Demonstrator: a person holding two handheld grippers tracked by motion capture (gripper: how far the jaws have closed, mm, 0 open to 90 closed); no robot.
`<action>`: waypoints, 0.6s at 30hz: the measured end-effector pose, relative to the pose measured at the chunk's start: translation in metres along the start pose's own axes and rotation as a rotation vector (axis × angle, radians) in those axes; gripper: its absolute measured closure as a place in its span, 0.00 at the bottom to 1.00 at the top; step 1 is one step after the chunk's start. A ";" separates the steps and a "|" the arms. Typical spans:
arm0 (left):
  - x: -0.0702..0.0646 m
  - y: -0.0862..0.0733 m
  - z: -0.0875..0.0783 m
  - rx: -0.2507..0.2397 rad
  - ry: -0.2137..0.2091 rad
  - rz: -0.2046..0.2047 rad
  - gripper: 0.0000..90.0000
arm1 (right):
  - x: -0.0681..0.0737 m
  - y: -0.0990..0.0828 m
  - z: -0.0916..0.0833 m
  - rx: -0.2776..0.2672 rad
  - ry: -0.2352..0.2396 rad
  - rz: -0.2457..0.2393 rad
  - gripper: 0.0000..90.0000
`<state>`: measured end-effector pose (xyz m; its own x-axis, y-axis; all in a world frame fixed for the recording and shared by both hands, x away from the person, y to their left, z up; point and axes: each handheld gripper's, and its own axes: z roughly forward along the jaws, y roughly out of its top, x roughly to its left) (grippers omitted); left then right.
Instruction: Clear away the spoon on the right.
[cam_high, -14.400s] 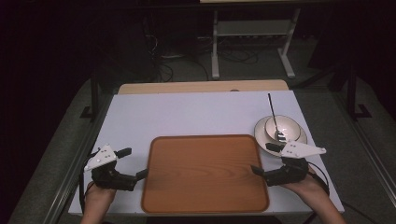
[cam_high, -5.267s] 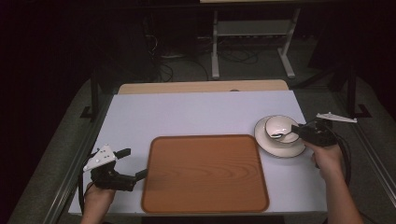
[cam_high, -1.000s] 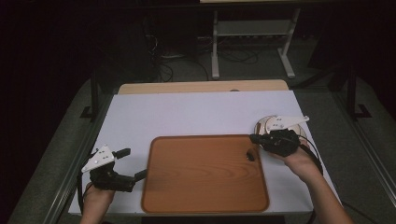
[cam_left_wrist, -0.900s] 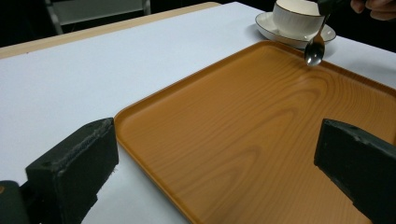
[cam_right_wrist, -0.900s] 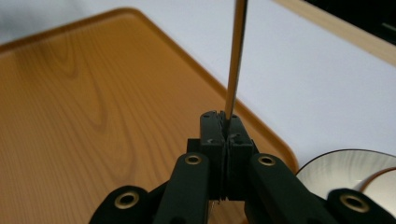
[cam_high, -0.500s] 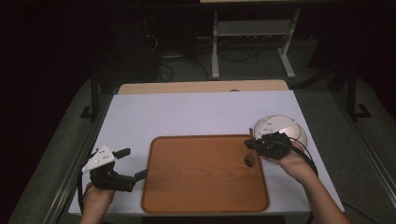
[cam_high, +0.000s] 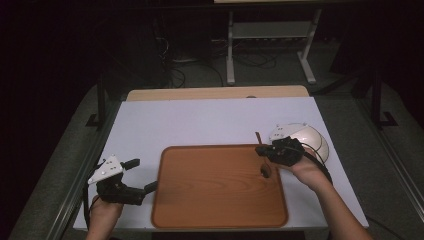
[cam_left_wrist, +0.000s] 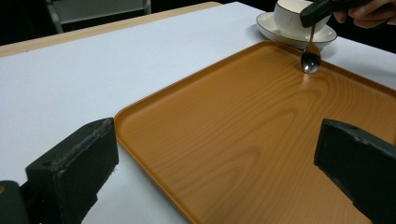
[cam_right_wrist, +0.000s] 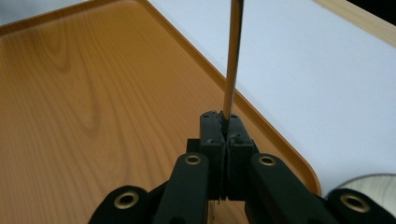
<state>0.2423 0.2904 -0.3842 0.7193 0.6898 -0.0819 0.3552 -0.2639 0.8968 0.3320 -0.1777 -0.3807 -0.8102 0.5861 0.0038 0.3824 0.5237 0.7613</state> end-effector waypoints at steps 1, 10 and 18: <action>0.000 0.000 0.000 0.001 0.000 0.001 0.00 | 0.000 0.001 0.002 0.003 0.001 -0.001 0.98; 0.000 0.000 0.000 -0.002 0.000 -0.006 0.00 | 0.005 0.011 0.022 0.040 0.029 -0.031 0.98; 0.000 0.000 0.001 0.000 -0.001 -0.002 0.00 | 0.006 0.014 0.038 0.080 0.059 -0.043 0.98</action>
<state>0.2430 0.2904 -0.3844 0.7191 0.6898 -0.0843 0.3568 -0.2625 0.8965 0.3490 -0.1435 -0.3949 -0.8503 0.5262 0.0122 0.3791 0.5962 0.7077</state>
